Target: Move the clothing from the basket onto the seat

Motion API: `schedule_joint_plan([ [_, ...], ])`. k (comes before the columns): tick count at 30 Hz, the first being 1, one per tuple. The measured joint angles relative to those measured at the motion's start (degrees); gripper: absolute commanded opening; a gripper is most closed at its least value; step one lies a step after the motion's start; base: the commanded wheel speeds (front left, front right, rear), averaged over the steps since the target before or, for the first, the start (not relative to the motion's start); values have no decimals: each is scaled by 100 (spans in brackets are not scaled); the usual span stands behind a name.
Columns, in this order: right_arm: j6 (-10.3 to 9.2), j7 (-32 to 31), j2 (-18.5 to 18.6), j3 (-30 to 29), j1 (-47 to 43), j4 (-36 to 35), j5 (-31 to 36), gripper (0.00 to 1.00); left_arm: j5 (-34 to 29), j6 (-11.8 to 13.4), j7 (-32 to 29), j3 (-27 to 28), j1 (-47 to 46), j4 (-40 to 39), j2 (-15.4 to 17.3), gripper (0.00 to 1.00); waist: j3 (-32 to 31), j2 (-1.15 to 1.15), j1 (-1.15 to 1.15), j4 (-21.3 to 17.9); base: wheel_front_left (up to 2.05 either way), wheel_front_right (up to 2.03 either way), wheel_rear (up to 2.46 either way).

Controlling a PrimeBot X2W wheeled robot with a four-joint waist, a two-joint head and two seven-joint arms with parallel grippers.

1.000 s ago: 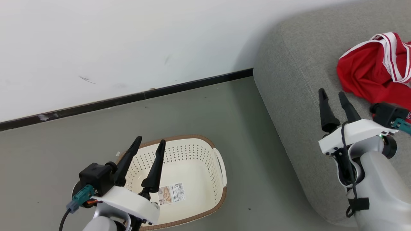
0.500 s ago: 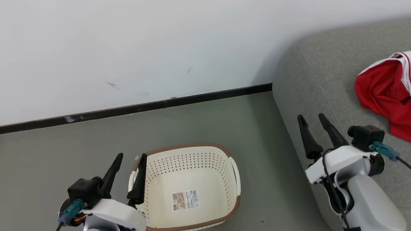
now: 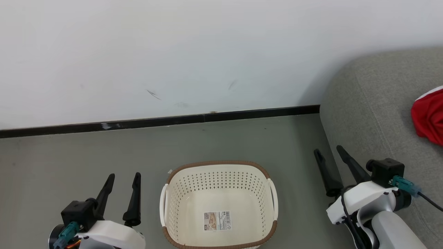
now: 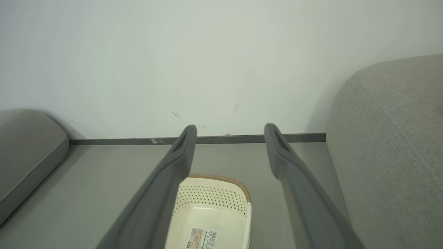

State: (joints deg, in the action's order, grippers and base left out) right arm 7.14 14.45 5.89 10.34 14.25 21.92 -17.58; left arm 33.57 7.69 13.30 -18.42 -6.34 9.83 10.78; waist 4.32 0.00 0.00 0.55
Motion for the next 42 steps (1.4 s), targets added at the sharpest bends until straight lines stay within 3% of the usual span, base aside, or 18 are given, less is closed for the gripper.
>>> schedule_joint_plan([
  [13, 0, 0, -12, -253, -492, -257, 285, 100, -98, -27, 67, 81, 1, 388, 56, 100, -214, 0, 0, 395, 0, 0, 0],
  [31, 0, 0, -159, -356, -930, -500, 469, 100, -334, -21, 91, 122, 0, 679, 63, 100, -331, 0, 0, 583, 0, 0, 0],
  [32, 0, 0, -160, -357, -931, -510, 477, 0, -376, -21, 91, 114, 0, 693, 63, 0, -327, 0, 0, 592, 0, 0, 0],
  [42, -7, -20, -276, -337, -1254, -149, 312, 0, -249, -37, 21, 44, 299, 1028, -220, 0, -326, 0, 0, 594, 0, 0, 0],
])
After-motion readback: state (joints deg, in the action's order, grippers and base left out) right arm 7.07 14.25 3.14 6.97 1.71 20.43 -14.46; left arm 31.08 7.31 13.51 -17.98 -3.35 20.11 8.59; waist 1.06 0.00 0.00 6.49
